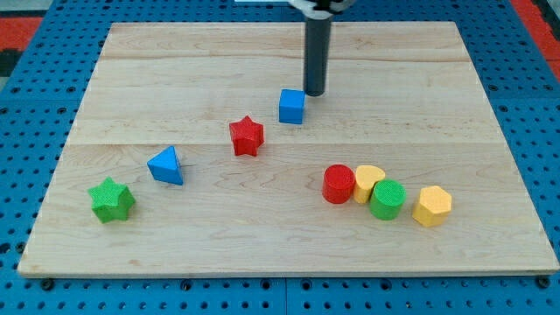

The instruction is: Move the yellow hexagon toward the blue cube

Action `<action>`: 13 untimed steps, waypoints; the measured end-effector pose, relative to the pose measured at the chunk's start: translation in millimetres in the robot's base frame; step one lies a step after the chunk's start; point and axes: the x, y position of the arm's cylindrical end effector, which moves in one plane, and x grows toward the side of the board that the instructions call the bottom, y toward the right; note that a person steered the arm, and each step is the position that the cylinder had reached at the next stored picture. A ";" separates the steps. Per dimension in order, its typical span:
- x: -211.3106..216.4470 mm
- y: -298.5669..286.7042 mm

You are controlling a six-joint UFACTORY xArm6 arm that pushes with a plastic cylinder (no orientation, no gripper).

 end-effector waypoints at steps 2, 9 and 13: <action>64.6 200.7; 149.1 122.9; 150.7 36.7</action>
